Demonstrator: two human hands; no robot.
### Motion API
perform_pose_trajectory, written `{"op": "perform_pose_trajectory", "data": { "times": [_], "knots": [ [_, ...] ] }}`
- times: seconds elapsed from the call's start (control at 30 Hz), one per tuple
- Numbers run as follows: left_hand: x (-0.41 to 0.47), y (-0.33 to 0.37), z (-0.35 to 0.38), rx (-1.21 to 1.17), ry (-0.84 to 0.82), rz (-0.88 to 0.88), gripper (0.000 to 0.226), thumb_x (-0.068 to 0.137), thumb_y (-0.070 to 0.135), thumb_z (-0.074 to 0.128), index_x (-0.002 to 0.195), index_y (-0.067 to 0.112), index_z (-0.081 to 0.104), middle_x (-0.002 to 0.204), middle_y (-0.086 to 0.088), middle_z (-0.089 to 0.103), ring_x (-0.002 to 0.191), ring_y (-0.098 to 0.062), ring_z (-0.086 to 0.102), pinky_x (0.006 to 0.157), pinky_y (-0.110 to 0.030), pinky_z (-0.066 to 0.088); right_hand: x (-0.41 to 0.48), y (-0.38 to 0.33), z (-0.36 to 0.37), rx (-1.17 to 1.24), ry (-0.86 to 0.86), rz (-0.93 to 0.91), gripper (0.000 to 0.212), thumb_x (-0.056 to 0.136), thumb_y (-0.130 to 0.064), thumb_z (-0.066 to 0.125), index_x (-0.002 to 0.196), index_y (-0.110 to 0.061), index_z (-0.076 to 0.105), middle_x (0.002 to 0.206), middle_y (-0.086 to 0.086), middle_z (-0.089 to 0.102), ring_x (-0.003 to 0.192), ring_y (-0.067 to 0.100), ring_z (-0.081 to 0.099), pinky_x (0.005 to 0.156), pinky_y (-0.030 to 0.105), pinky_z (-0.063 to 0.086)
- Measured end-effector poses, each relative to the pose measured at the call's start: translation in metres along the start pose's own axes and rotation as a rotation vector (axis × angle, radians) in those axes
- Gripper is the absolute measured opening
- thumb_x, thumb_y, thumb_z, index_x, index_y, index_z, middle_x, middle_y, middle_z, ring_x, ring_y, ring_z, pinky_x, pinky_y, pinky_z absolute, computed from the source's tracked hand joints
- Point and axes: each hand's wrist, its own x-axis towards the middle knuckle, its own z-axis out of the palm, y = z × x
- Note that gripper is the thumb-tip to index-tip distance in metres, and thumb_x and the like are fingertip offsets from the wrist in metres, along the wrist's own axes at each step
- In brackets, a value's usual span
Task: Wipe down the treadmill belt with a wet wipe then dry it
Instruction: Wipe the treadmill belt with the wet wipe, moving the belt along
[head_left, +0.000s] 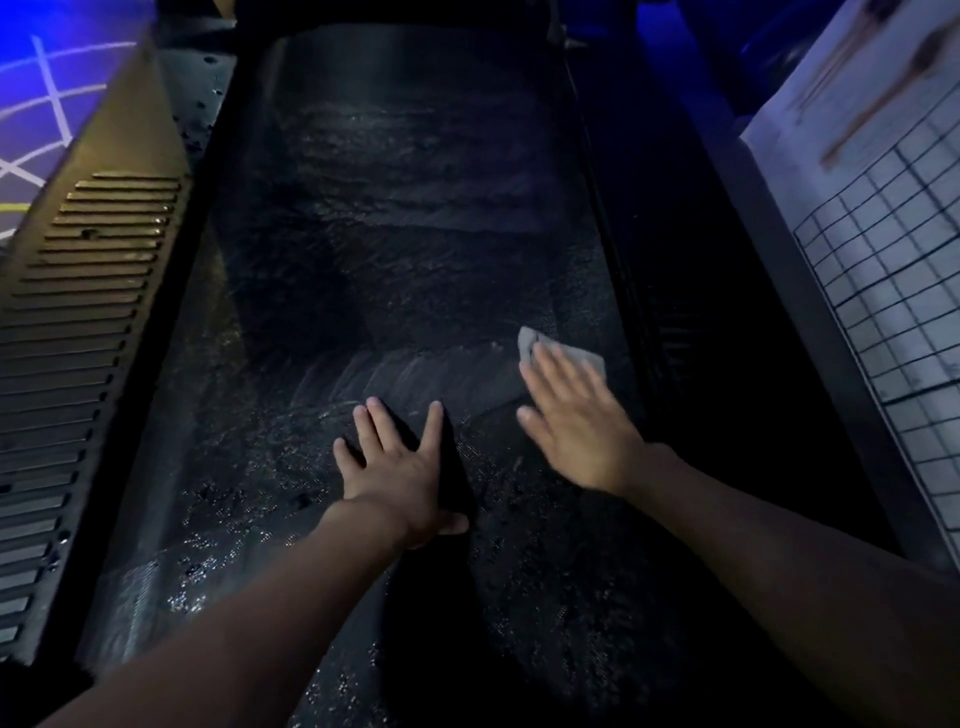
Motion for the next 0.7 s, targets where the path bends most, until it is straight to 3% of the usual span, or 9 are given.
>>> {"op": "perform_pose_trajectory", "data": {
  "times": [0.13, 0.27, 0.4, 0.43, 0.53, 0.7],
  "knots": [
    [-0.004, 0.008, 0.002, 0.046, 0.083, 0.115, 0.122, 0.081, 0.047, 0.071, 0.150, 0.010, -0.023, 0.155, -0.014, -0.033, 0.144, -0.030, -0.028, 0.120, -0.053, 0.001, -0.030, -0.009, 0.013, -0.062, -0.020, -0.265, 0.069, 0.099, -0.059, -0.002, 0.156, -0.022, -0.009, 0.165, 0.001, -0.016, 0.151, 0.017, -0.021, 0.122, 0.041, -0.013],
    [-0.007, 0.015, 0.004, 0.093, 0.113, 0.169, 0.113, 0.084, 0.042, 0.070, 0.153, 0.020, -0.017, 0.157, -0.017, -0.026, 0.147, -0.033, -0.020, 0.119, -0.053, 0.007, -0.011, 0.020, 0.000, 0.026, 0.025, 0.143, 0.077, 0.092, -0.063, -0.011, 0.156, -0.020, -0.014, 0.164, 0.006, -0.020, 0.149, 0.018, -0.025, 0.122, 0.042, -0.013],
    [-0.005, 0.021, 0.001, 0.023, 0.000, 0.151, 0.119, 0.080, 0.048, 0.069, 0.150, 0.026, -0.025, 0.151, -0.019, -0.037, 0.141, -0.034, -0.033, 0.117, -0.060, -0.001, -0.037, 0.005, 0.016, -0.030, 0.011, -0.079, 0.080, 0.093, -0.065, -0.013, 0.158, -0.018, -0.008, 0.164, 0.005, -0.018, 0.150, 0.020, -0.023, 0.123, 0.046, -0.008],
    [-0.004, 0.022, 0.000, -0.002, -0.017, 0.143, 0.123, 0.077, 0.057, 0.069, 0.149, 0.027, -0.026, 0.151, -0.019, -0.039, 0.140, -0.034, -0.034, 0.117, -0.061, -0.003, -0.038, 0.011, 0.012, -0.010, 0.014, -0.052, 0.083, 0.092, -0.066, -0.016, 0.158, -0.018, -0.005, 0.165, 0.005, -0.014, 0.151, 0.019, -0.019, 0.124, 0.046, -0.005],
    [-0.005, 0.026, 0.004, -0.001, -0.014, 0.124, 0.136, 0.067, 0.070, 0.071, 0.148, 0.025, -0.028, 0.149, -0.020, -0.041, 0.139, -0.036, -0.036, 0.115, -0.063, -0.004, -0.031, 0.015, 0.009, 0.115, 0.080, 0.281, 0.087, 0.087, -0.064, -0.015, 0.157, -0.013, -0.008, 0.165, 0.011, -0.015, 0.151, 0.024, -0.021, 0.123, 0.047, -0.007],
    [-0.007, 0.030, 0.010, 0.053, 0.028, 0.090, 0.138, 0.068, 0.068, 0.072, 0.147, 0.022, -0.031, 0.149, -0.022, -0.040, 0.139, -0.037, -0.035, 0.115, -0.064, 0.000, -0.059, -0.004, 0.025, 0.048, 0.069, 0.081, 0.076, 0.093, -0.063, -0.013, 0.154, -0.017, -0.014, 0.165, 0.008, -0.017, 0.150, 0.019, -0.024, 0.123, 0.040, -0.013]
  ]
}}
